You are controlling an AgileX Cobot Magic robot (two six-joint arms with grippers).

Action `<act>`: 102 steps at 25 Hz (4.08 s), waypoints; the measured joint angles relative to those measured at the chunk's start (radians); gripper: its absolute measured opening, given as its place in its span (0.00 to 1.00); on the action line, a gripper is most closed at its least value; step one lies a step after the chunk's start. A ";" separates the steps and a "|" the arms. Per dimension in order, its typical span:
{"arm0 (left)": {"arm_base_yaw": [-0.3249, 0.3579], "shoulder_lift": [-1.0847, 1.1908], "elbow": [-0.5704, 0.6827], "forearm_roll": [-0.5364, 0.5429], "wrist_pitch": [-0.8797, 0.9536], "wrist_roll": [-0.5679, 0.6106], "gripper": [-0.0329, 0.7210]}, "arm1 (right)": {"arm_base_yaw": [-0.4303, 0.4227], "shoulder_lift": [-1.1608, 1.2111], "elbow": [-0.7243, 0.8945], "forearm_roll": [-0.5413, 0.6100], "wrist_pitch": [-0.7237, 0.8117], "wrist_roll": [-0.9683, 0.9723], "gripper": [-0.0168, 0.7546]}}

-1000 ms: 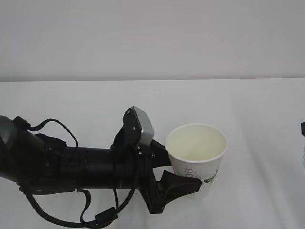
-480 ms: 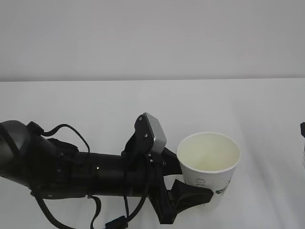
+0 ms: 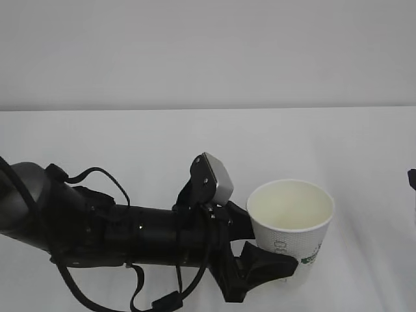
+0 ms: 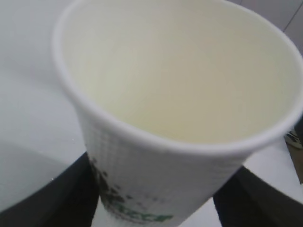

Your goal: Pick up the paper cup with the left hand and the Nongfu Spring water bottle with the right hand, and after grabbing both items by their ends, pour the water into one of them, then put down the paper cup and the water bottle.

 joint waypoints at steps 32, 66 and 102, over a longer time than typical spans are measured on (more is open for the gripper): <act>-0.071 0.003 -0.115 0.048 0.111 -0.006 0.71 | 0.000 0.000 0.000 0.000 0.000 -0.355 0.58; -0.071 0.003 -0.115 0.056 0.101 -0.036 0.71 | 0.000 0.000 0.000 0.000 -0.031 -0.528 0.58; -0.107 0.003 -0.115 0.061 0.090 -0.045 0.71 | 0.000 0.000 0.000 0.011 -0.065 -0.993 0.58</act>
